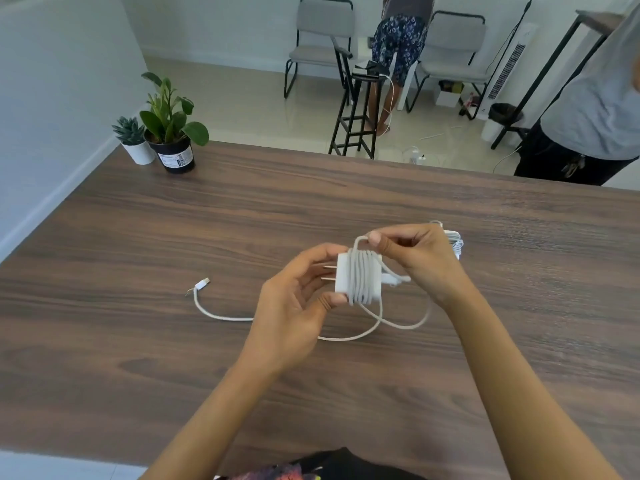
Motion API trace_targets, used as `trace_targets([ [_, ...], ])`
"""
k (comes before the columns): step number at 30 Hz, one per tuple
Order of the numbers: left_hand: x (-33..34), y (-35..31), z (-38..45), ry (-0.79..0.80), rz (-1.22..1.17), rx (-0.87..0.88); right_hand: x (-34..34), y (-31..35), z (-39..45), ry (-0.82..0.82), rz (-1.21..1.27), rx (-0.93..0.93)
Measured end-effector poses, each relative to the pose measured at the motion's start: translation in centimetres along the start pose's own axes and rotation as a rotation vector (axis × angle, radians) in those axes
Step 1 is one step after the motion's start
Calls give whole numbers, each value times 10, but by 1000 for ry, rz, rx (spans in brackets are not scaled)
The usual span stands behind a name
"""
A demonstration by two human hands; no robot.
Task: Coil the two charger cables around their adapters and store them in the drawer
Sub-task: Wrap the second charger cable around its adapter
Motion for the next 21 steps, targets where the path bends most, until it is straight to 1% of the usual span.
trace_targets([
  [3,-4,-6,8,-97,-49,27,11,-22,-6,1,64,106],
  [8,-10,3,23,-282,66,31,37,-31,-37,83,-34,122],
  [9,-11,6,25,-316,105,31,41,-31,-43,86,-86,90],
  [10,-11,10,27,-344,150,32,45,-29,-49,76,-190,22],
  [12,-14,17,31,-393,232,32,48,-25,-59,44,-439,-173],
  [14,-17,22,36,-428,290,32,44,-18,-64,-6,-602,-303],
  [17,-23,29,43,-413,353,29,37,-6,-69,-47,-673,-425],
  [21,-20,35,41,-245,465,102,21,12,-61,-116,-677,-522],
])
Point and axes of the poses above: each hand's wrist, its own z-axis towards the middle knuckle, its own x-axis out of the palm, y = z × x, the point moved 1 cm from there along z, towards the middle knuckle, and after that the axes turned 4 degrees about z, right-handed, at the moved point
